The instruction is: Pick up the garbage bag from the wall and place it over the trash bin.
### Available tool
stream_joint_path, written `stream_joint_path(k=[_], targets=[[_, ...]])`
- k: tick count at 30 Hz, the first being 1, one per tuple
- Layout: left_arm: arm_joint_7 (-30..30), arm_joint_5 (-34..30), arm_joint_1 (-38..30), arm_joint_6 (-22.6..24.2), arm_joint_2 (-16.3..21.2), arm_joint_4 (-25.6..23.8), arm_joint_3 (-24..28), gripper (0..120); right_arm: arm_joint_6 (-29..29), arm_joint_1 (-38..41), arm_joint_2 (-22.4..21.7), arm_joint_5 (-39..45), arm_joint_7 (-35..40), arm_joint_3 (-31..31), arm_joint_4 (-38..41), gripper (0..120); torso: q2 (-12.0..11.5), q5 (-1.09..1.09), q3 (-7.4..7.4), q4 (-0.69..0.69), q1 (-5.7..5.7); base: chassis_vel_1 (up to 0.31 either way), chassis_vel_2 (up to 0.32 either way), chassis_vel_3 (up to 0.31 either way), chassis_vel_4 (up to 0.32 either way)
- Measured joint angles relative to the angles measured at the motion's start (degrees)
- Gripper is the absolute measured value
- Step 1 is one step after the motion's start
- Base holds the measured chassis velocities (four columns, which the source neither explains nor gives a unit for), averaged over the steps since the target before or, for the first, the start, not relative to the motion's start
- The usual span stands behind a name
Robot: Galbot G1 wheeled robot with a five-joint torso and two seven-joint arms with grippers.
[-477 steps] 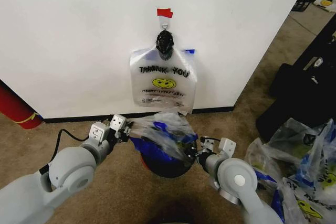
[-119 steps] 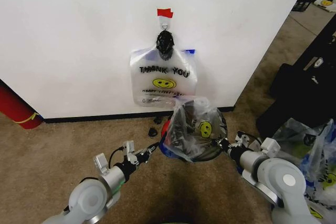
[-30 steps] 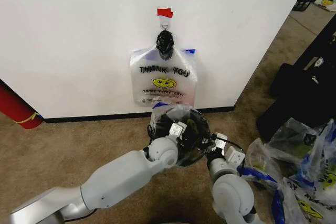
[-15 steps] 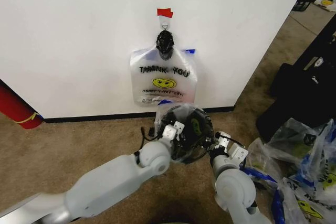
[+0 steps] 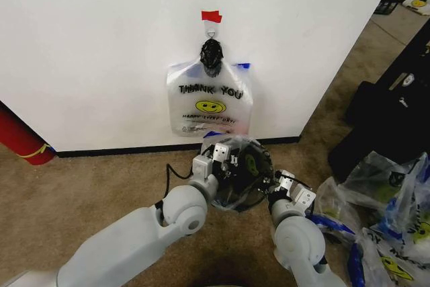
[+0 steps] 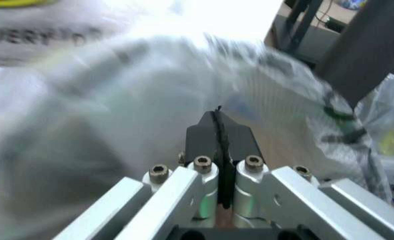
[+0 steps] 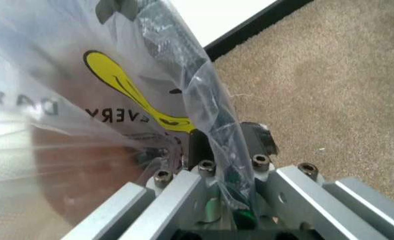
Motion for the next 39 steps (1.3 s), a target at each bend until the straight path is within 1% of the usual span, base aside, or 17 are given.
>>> stream_joint_path(k=[1,3,4,5,6,7,10,12,13,15,19,22,26,27,28,33,39], targets=[[-0.16,0.96,0.01,0.24,-1.04,0.81,0.73,0,-0.08,-0.17,0.19,-0.17,0.08,-0.07,0.31,0,0.0,-0.01,0.0,0.0,0.0,0.0,0.0,0.0,0.0],[-0.23,1.2,0.02,0.31,-1.25,0.98,0.82,0,-0.09,-0.21,0.24,-0.21,0.09,-0.08,0.36,0,0.0,0.0,0.0,0.01,0.0,0.0,0.0,0.0,0.0],[-1.15,2.54,0.2,0.66,-2.47,2.14,1.16,0,-0.14,-0.31,0.43,-0.45,0.1,-0.09,0.49,0,0.0,0.0,0.0,0.01,0.0,0.0,0.0,0.0,0.0],[-1.5,2.87,0.28,0.68,-2.88,2.47,1.22,0,-0.14,-0.32,0.46,-0.53,0.1,-0.09,0.49,0,0.0,-0.01,0.0,0.01,0.0,0.0,0.0,0.0,0.0],[-3.11,3.39,0.44,0.47,-4.25,3.56,1.22,0,-0.16,-0.3,0.62,-0.74,0.12,-0.08,0.48,0,0.0,0.0,0.0,0.02,0.0,0.0,0.0,0.0,0.0],[-3.11,3.39,0.44,0.47,-4.25,3.56,1.22,0,-0.16,-0.3,0.62,-0.74,0.12,-0.08,0.48,0,0.0,0.0,0.0,0.02,0.0,0.0,0.0,0.0,0.0],[-5.57,4.58,0.27,0.55,-6.8,6.08,1.06,0,-0.01,-0.25,1.07,-1.16,0.09,-0.26,-0.13,0,0.0,0.0,0.0,0.0,0.0,0.0,0.0,0.0,0.0],[-6.36,5.35,-0.27,1.42,-6.83,7.7,1.06,0,0.05,-0.19,1.25,-1.23,0.08,-0.4,-0.31,0,0.0,0.0,0.0,0.01,0.0,0.0,0.0,0.0,0.0],[-6.36,5.35,-0.27,1.42,-6.83,7.7,1.06,0,0.05,-0.19,1.25,-1.23,0.08,-0.4,-0.31,0,0.0,0.0,0.0,0.01,0.0,0.0,0.0,0.0,0.0],[-7.68,5.46,-0.96,2.07,-6.9,10.06,1.03,0,0.16,-0.05,1.35,-1.23,0.03,-0.51,-0.38,0,0.0,0.0,0.0,0.03,0.0,0.0,0.0,0.0,0.0],[-9.47,4.42,-2.29,4.09,-7.66,13.59,1.32,0,0.17,-0.11,1.31,-1.24,-0.17,-1.02,-0.26,0,0.0,-0.01,0.0,0.01,0.0,0.0,0.0,0.0,0.0],[-9.6,4.26,-2.55,4.66,-7.81,14.32,1.77,0,0.16,-0.1,1.31,-1.27,-0.25,-1.1,-0.26,0,0.0,0.0,0.0,0.02,0.0,0.0,0.0,0.0,0.0],[-9.71,3.87,-3.06,5.19,-8.93,15.78,2.44,0,0.16,-0.26,1.16,-1.29,-0.39,-1.06,-0.23,0,0.0,-0.01,0.0,0.01,0.0,0.0,0.0,0.0,0.0],[-9.85,3.44,-3.66,5.35,-9.78,16.95,2.82,0,0.16,-0.47,1.06,-1.31,-0.44,-1.01,-0.13,0,0.0,0.0,0.0,0.01,0.0,0.0,0.0,0.0,0.0],[-9.85,3.44,-3.66,5.35,-9.78,16.95,2.82,0,0.16,-0.47,1.06,-1.31,-0.44,-1.01,-0.13,0,0.0,0.0,0.0,0.01,0.0,0.0,0.0,0.0,0.0],[-9.89,2.42,-5.29,6.32,-11.37,20.09,4.25,0,0.11,-0.79,0.52,-1.76,-0.65,-0.93,0.4,0,0.0,0.0,0.0,0.01,0.0,0.0,0.0,0.0,0.0],[-9.65,0.96,-6.48,8.5,-11.83,21.47,6.33,0,0.1,-1.47,-0.17,-2.65,-1.95,-1.12,1.59,0,0.0,0.0,0.0,0.01,0.0,0.0,0.0,0.0,0.0]])
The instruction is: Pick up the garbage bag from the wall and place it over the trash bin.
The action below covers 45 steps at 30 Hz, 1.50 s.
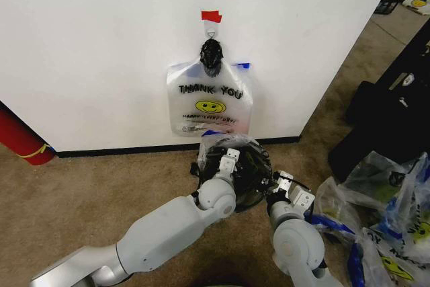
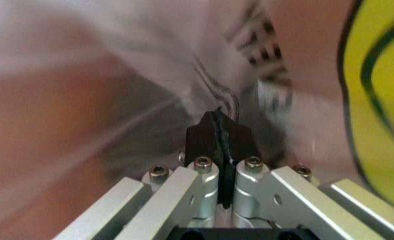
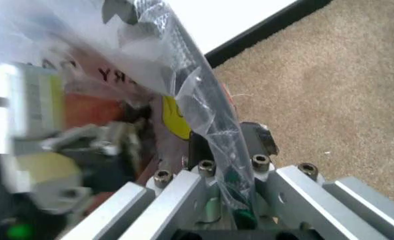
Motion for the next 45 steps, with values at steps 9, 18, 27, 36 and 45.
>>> stream_joint_path(k=[9,18,27,36,45], targets=[[1.07,-0.98,-1.6,-0.61,-1.91,3.76,0.59,0,0.12,-2.09,0.07,-1.53,-2.88,-1.62,1.32,0,0.0,0.0,0.0,0.0,0.0,0.0,0.0,0.0,0.0],[1.35,-1.19,-1.51,0.4,-1.15,4.38,1.05,0,0.16,-2.76,-0.21,-1.76,-3.36,-2.1,1.81,0,0.0,0.0,0.0,0.01,0.0,0.0,0.0,0.0,0.0],[3.48,-2.13,-1.09,0.94,1.7,-0.87,1.21,0,0.37,-2.26,-0.71,-0.53,-3.18,-1.55,1.18,0,0.0,0.0,0.0,0.0,0.0,0.0,0.0,0.0,0.0],[6.95,-6.63,1.29,0.9,9.31,-17.02,0.99,18,0.33,-1.11,-1.19,1.41,-2.28,-0.48,-0.63,0,0.0,-0.01,0.0,0.0,0.0,0.0,0.0,0.0,0.0],[13.12,-10.45,7.71,-2.5,18.54,-29.4,-7.04,52,0.81,-1.83,-1.83,2.65,-3.41,0.43,-0.43,0,0.0,-0.01,0.0,0.01,0.0,0.0,0.0,0.0,0.0]])
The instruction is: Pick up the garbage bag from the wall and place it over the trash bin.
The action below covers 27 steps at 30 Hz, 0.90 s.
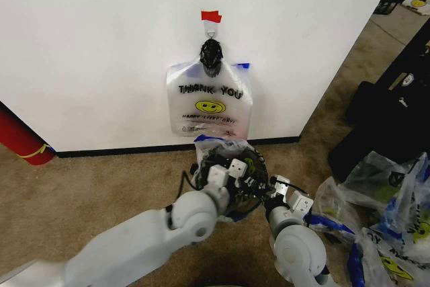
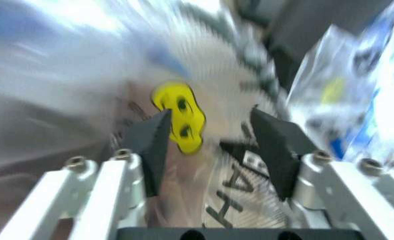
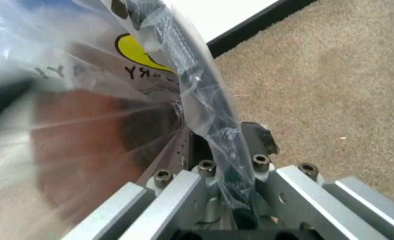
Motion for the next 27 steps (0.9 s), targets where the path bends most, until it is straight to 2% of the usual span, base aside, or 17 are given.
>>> stream_joint_path(k=[2,4,5,6,7,9,13,18,22,27], targets=[[0.37,-0.67,0.9,-0.63,0.78,-1.11,-1.52,54,0.25,-0.11,-0.15,0.28,-0.35,0.15,0.02,0,0.0,0.0,0.0,0.0,0.0,0.0,0.0,0.0,0.0],[0.81,-2.26,2.99,-1.68,2.64,-3.56,-6.19,63,0.82,-0.34,-0.59,1.35,-1.29,0.6,0.03,0,0.0,-0.01,0.0,-0.01,0.0,0.0,0.0,0.0,0.0],[0.91,-3.88,5.1,-2.04,3.84,-5.69,-11.22,70,0.94,-0.29,-0.91,3.33,-1.73,0.83,0.03,0,0.0,-0.01,0.0,-0.02,0.0,0.0,0.0,0.0,0.0],[0.75,-4.82,5.87,-2.1,4.23,-6.55,-12.97,71,0.9,-0.21,-0.97,3.92,-1.74,0.83,0.02,0,0.0,-0.02,0.0,-0.02,0.0,0.0,0.0,0.0,0.0],[0.07,-8.33,7.62,-2.18,5.38,-8.89,-17.26,77,0.84,0.11,-1.03,5.45,-1.76,0.82,-0.24,0,0.0,0.0,0.0,0.02,0.0,0.0,0.0,0.0,0.0],[-0.25,-10.4,8.46,-2.18,6.03,-10.23,-19.2,80,0.86,0.21,-1.07,5.77,-1.81,0.82,-0.54,0,0.0,0.0,0.0,0.03,0.0,0.0,0.0,0.0,0.0],[-0.82,-17.0,11.76,-2.79,9.12,-15.41,-25.76,97,0.96,0.29,-1.58,5.99,-1.81,1.17,-1.39,0,0.0,0.01,0.0,-0.01,0.0,0.0,0.0,0.0,0.0],[-2.31,-19.85,12.18,-2.07,9.4,-14.71,-27.81,100,0.97,0.26,-1.79,5.96,-1.82,1.12,-1.31,0,0.0,0.01,0.0,0.0,0.0,0.0,0.0,0.0,0.0],[-5.36,-24.33,11.71,-0.52,7.93,-9.29,-28.35,100,0.96,-0.37,-1.82,5.85,-1.82,1.14,-0.2,0,0.0,0.0,0.0,-0.01,0.0,0.0,0.0,0.0,0.0],[-5.52,-25.42,11.55,-0.16,6.69,-5.39,-28.3,100,0.96,-1.0,-1.99,5.7,-1.82,1.37,0.56,0,0.0,0.01,0.0,-0.01,0.0,0.0,0.0,0.0,0.0]])
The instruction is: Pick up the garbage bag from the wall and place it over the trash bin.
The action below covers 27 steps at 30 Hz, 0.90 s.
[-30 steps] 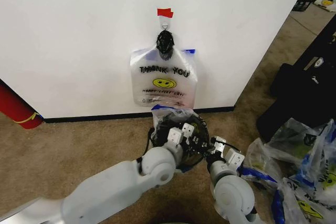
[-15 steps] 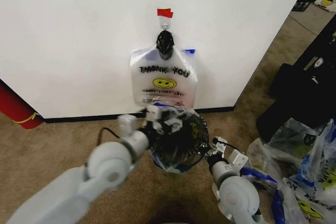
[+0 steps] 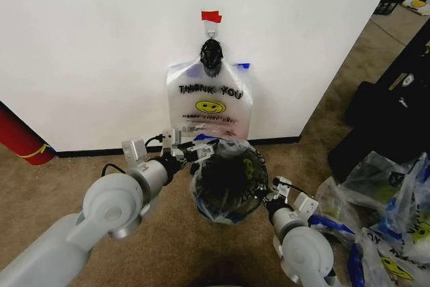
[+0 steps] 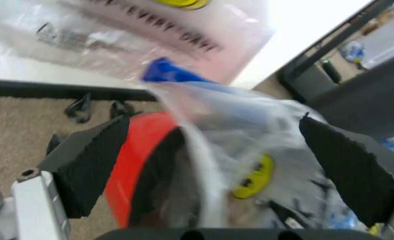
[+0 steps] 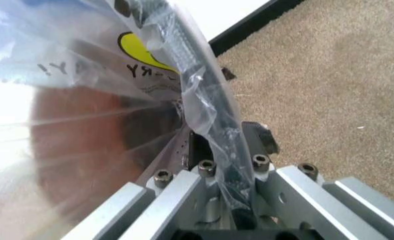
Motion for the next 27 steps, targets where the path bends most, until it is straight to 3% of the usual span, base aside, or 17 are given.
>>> stream_joint_path(k=[8,9,12,16,20,22,27], targets=[[1.12,2.79,-0.32,-1.02,-0.46,2.13,0.54,84,-0.17,-0.2,0.01,-0.97,-0.03,-0.44,1.92,0,0.0,0.0,0.0,0.01,0.0,0.0,0.0,0.0,0.0],[1.17,2.86,-0.15,-1.22,-0.37,2.04,0.54,75,-0.2,-0.2,0.01,-0.91,0.09,-0.43,2.0,0,0.0,0.0,0.0,0.0,0.0,0.0,0.0,0.0,0.0],[1.11,3.12,0.22,-1.58,-0.32,1.55,0.58,69,-0.23,-0.29,-0.01,-0.82,0.12,-0.41,2.07,0,0.0,0.0,0.0,0.01,0.0,0.0,0.0,0.0,0.0],[1.11,4.0,0.5,-2.53,-0.4,1.06,0.76,50,-0.27,-0.67,-0.16,-0.43,0.22,-0.35,2.46,0,0.0,0.0,0.0,0.01,0.0,0.0,0.0,0.0,0.0],[1.2,3.83,0.46,-2.54,-0.35,0.92,0.9,44,-0.29,-0.72,-0.26,-0.24,0.34,-0.24,2.56,0,0.0,0.0,0.0,0.01,0.0,0.0,0.0,0.0,0.0],[1.33,3.74,0.58,-2.55,-0.36,0.56,1.18,29,-0.33,-0.79,-0.41,-0.15,0.55,-0.17,2.68,0,0.0,0.0,0.0,0.01,0.0,0.0,0.0,0.0,0.0],[1.36,3.96,0.78,-2.74,-0.62,0.5,1.4,14,-0.4,-0.85,-0.41,-0.1,0.76,-0.17,2.93,0,0.0,0.0,0.0,0.01,0.0,0.0,0.0,0.0,0.0]])
